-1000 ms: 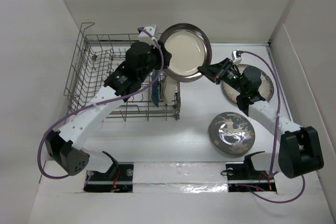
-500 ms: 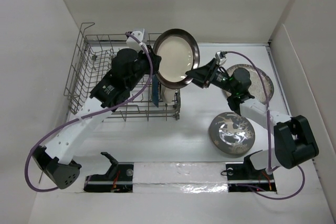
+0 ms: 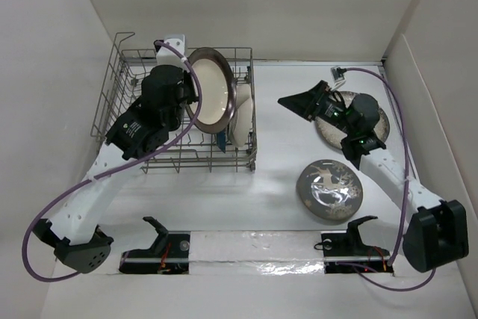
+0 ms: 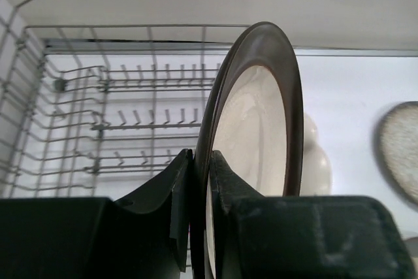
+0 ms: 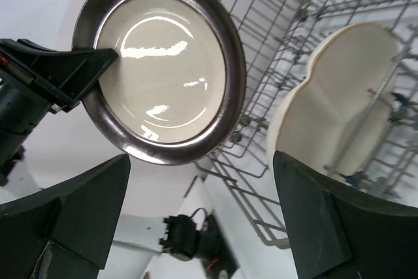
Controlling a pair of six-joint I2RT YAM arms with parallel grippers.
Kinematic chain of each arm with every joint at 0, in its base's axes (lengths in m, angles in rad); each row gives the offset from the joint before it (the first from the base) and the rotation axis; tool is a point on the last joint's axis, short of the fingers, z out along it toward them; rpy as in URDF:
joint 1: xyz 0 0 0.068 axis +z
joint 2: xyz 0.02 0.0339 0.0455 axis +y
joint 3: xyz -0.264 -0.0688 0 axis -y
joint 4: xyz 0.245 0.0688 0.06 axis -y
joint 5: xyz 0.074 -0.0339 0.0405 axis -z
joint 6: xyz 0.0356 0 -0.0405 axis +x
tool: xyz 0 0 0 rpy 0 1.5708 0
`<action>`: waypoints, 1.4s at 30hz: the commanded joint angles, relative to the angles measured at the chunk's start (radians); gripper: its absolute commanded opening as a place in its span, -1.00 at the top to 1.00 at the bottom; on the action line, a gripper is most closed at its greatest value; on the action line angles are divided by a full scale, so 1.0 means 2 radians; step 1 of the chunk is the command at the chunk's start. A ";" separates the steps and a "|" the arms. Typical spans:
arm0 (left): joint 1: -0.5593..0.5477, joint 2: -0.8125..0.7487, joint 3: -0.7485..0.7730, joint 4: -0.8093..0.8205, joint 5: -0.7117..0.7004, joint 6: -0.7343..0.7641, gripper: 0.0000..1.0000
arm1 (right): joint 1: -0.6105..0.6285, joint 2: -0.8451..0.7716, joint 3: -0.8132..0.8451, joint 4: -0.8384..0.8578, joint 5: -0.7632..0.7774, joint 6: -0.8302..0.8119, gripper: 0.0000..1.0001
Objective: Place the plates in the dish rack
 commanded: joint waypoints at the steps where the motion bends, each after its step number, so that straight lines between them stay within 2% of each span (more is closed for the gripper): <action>1: 0.001 -0.031 0.030 0.043 -0.079 0.005 1.00 | -0.020 -0.036 0.012 -0.070 0.005 -0.078 -0.91; 6: 0.001 -0.035 0.017 0.029 -0.112 0.009 1.00 | -0.033 -0.065 -0.008 -0.113 0.010 -0.119 -0.91; 11: 0.001 -0.014 0.001 0.013 -0.197 0.036 1.00 | -0.037 -0.074 -0.033 -0.118 0.008 -0.126 -0.89; 26: 0.001 0.051 -0.065 0.066 -0.175 0.056 1.00 | -0.058 -0.127 -0.081 -0.135 -0.002 -0.129 -0.86; 33: 0.001 0.075 -0.101 0.087 -0.173 0.057 1.00 | -0.063 -0.143 -0.090 -0.155 0.012 -0.145 -0.85; 37: -0.017 0.101 -0.121 0.091 -0.188 0.053 1.00 | -0.063 -0.146 -0.092 -0.161 0.023 -0.149 -0.85; 42: -0.017 0.115 -0.128 0.092 -0.168 0.044 1.00 | -0.063 -0.147 -0.091 -0.192 0.054 -0.174 -0.84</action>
